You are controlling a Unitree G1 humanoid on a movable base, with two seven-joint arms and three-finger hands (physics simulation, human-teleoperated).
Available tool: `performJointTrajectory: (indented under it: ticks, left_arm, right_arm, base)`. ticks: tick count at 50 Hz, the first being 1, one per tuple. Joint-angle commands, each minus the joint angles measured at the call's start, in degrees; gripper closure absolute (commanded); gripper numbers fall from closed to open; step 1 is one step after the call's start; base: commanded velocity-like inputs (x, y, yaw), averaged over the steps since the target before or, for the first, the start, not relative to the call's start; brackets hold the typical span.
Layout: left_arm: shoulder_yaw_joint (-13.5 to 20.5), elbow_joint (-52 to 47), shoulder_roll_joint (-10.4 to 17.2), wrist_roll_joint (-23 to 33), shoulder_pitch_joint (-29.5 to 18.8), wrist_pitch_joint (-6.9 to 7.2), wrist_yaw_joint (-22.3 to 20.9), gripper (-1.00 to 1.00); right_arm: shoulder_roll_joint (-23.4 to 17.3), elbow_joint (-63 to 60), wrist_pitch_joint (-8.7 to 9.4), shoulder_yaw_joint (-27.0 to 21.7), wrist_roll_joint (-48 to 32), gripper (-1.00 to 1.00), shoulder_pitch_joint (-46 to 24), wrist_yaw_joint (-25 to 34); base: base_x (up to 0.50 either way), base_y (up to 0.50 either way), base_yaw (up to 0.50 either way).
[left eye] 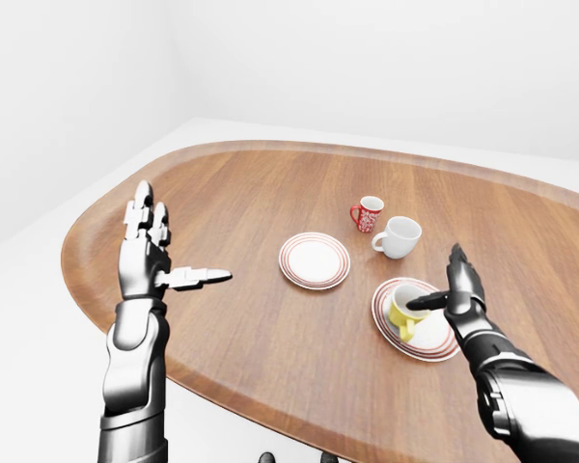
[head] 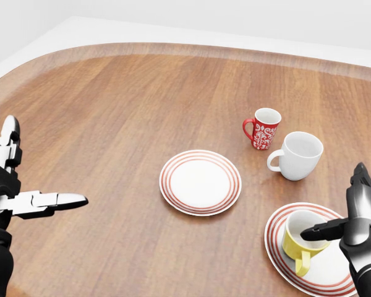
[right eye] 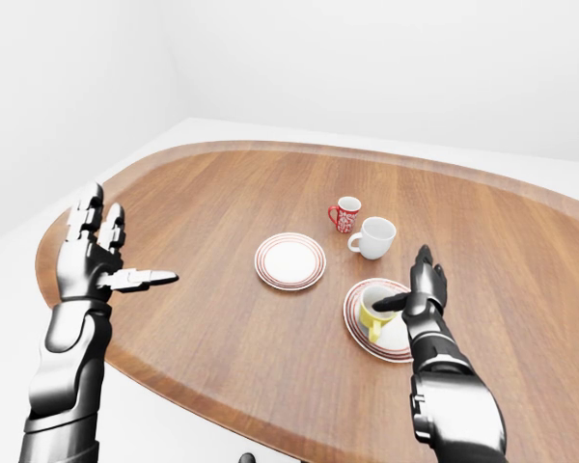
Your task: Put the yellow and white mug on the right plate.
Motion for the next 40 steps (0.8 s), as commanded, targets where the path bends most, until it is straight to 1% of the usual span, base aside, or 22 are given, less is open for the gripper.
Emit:
performJointTrajectory:
  ticks: [1, 14, 23, 28, 34, 35, 37, 40]
  left_arm:
    - [-0.28, 0.05, -0.19, 0.23, 0.28, 0.0, -0.06, -1.0]
    - [-0.06, 0.11, -0.02, 0.11, 0.01, 0.0, -0.06, -1.0]
    - [-0.13, 0.16, -0.12, 0.18, 0.14, 0.0, -0.08, -1.0]
    - [-0.18, -0.16, -0.16, 0.21, 0.2, 0.0, -0.08, -1.0]
    - [-0.18, -0.08, -0.15, 0.24, 0.08, 0.0, -0.05, -1.0]
    - [-0.22, 0.04, -0.17, 0.28, 0.1, 0.0, -0.08, -1.0]
    - [-0.21, 0.21, -0.15, 0.28, 0.05, 0.0, -0.1, -1.0]
    - [-0.14, -0.49, -0.1, 0.16, 0.17, 0.0, -0.04, -1.0]
  right_arm:
    - [-0.18, -0.32, 0.0, -0.01, 0.72, -1.0, -0.29, 0.53]
    - [-1.13, -2.8, 0.0, 0.12, 2.31, -1.0, -1.46, 2.18]
    - [-1.8, -7.66, 0.0, -0.12, 3.64, -1.0, -1.72, 4.05]
    - [-1.9, -14.75, 0.0, -0.94, 4.69, -1.0, 0.34, 6.04]
    - [-1.05, -30.45, 0.0, -3.1, 5.47, -1.0, 5.33, 9.94]
    - [-0.82, -33.58, 0.61, -3.49, 5.54, -1.0, 6.15, 10.74]
    - [-0.41, -37.48, 2.4, -4.16, 5.52, -1.0, 7.32, 11.72]
    - [0.41, -45.23, 6.1, -5.17, 5.45, -1.0, 9.61, 13.62]
  base:
    - [0.0, 0.0, 0.0]
    - [0.0, 0.0, 0.0]
    - [0.0, 0.0, 0.0]
    - [0.0, 0.0, 0.0]
    - [0.0, 0.0, 0.0]
    - [0.0, 0.0, 0.0]
    - [0.0, 0.0, 0.0]
    - [0.0, 0.0, 0.0]
